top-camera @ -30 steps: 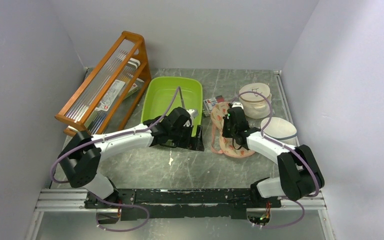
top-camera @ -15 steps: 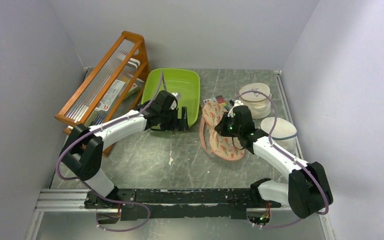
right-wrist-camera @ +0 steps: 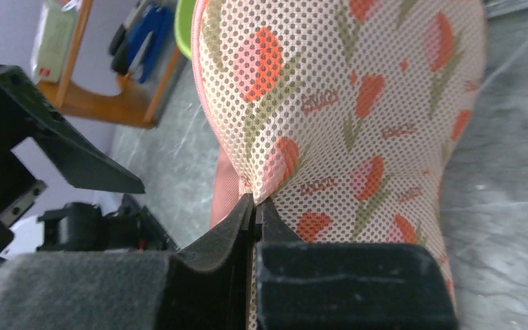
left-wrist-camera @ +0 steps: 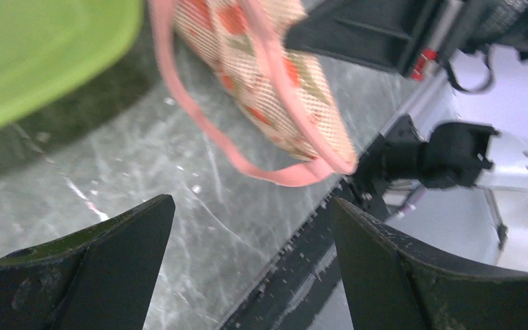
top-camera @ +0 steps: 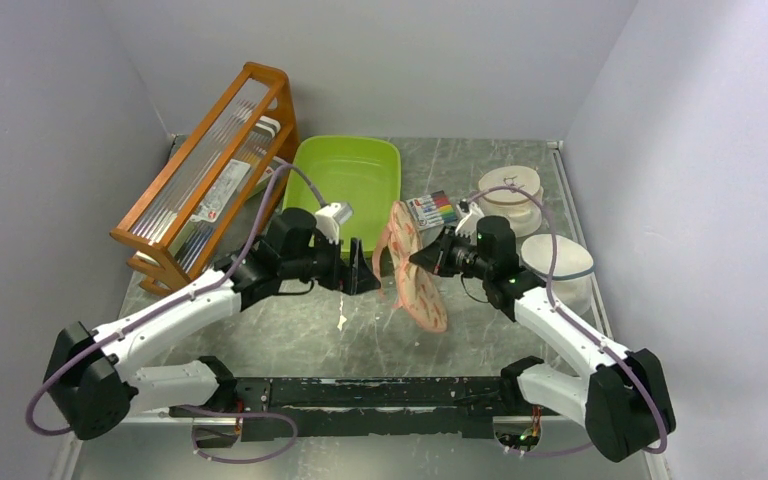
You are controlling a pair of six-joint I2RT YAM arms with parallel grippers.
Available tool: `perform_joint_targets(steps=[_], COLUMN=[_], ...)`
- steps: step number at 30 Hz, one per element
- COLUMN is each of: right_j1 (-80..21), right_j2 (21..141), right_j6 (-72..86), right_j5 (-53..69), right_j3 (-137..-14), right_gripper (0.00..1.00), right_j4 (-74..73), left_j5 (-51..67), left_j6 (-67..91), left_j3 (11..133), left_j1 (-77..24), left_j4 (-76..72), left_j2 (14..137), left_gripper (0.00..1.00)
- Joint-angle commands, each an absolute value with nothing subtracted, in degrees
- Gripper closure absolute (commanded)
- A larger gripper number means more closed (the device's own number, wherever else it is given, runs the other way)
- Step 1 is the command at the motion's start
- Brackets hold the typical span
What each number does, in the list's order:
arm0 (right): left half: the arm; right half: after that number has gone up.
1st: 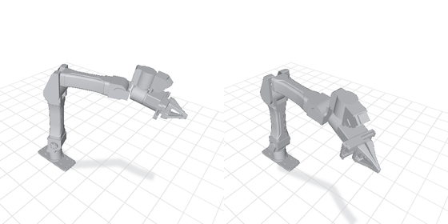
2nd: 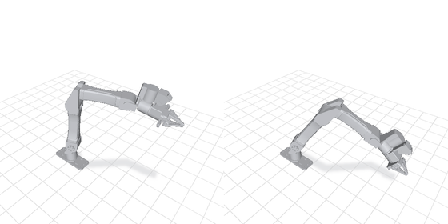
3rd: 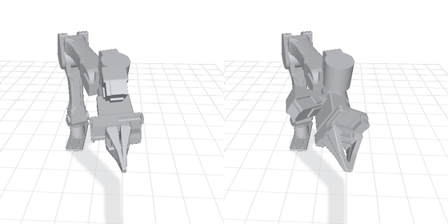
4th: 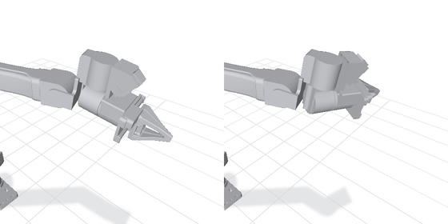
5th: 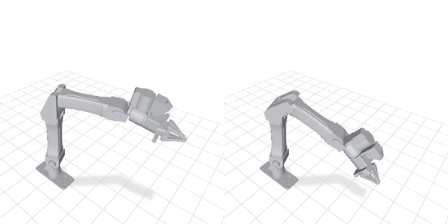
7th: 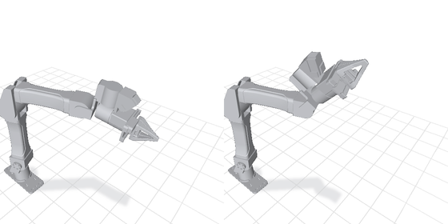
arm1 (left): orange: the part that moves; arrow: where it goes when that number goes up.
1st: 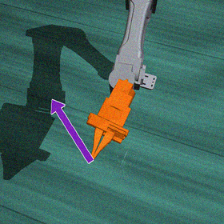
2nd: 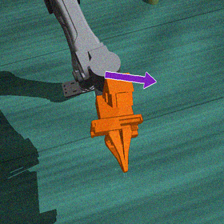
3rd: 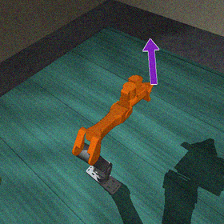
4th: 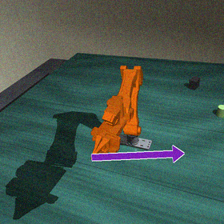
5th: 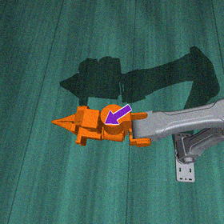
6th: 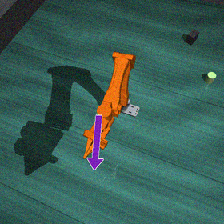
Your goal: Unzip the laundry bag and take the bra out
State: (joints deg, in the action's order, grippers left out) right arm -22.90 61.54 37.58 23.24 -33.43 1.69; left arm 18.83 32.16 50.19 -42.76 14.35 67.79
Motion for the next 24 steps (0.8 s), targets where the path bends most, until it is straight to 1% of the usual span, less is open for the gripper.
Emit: perform_joint_targets(steps=[1,2,3,5,7,9,12,14,17,20,22,24], right_j1=[-23.96,-24.75,-26.07,-28.89,-31.13,-31.31,-31.11,-30.77,-26.74,-17.18,-11.63,-7.48], right_j2=[61.22,61.87,63.19,66.82,70.45,71.66,69.07,65.3,59.02,56.98,58.7,61.74], right_j6=[42.73,42.31,41.39,39.2,37.41,36.37,31.11,28.57,27.69,29.9,31.18,31.23], right_j5=[34.01,35.94,36.96,40.45,42.0,40.9,33.41,27.09,20.68,21.77,26.77,31.82], right_j3=[-28.13,-27.63,-27.56,-29.15,-31.56,-33.03,-35.68,-36.15,-34.37,-31.43,-30.0,-29.36], right_gripper=[1.0,0.94,0.85,0.7,0.61,0.58,0.57,0.47,0.38,0.29,0.28,0.31], right_j4=[15.88,17.65,19.37,20.66,19.32,16.74,7.4,1.98,-2.86,-4.45,-3.95,-3.9], left_j5=[20.22,19.71,18.65,14.77,11.08,9.1,10.94,12.11,14.57,16.67,17.01,17.89], left_j6=[39.14,40.09,40.64,41.55,42.03,42.3,43.7,44.78,45.56,45.6,45.93,46.21], left_j3=[45.4,44.96,44.96,45.96,47.46,47.96,46.07,44.82,44.29,44.71,45.5,47.01], left_j1=[-45.13,-45.16,-45.21,-45.18,-45.18,-45.24,-45.24,-45.24,-45.26,-45.53,-45.89,-46.28], left_j4=[9.48,9.38,10.08,13.1,16.57,17.82,15.51,14.03,12.8,10.79,9.58,8.87], left_j2=[64.66,64.45,64.54,65.38,66.48,66.86,65.84,65.78,67.19,69.58,72.16,75.87], left_gripper=[0.04,0.04,0.04,0.04,0.04,0.04,0.04,0.04,0.04,0.04,0.04,0.04])
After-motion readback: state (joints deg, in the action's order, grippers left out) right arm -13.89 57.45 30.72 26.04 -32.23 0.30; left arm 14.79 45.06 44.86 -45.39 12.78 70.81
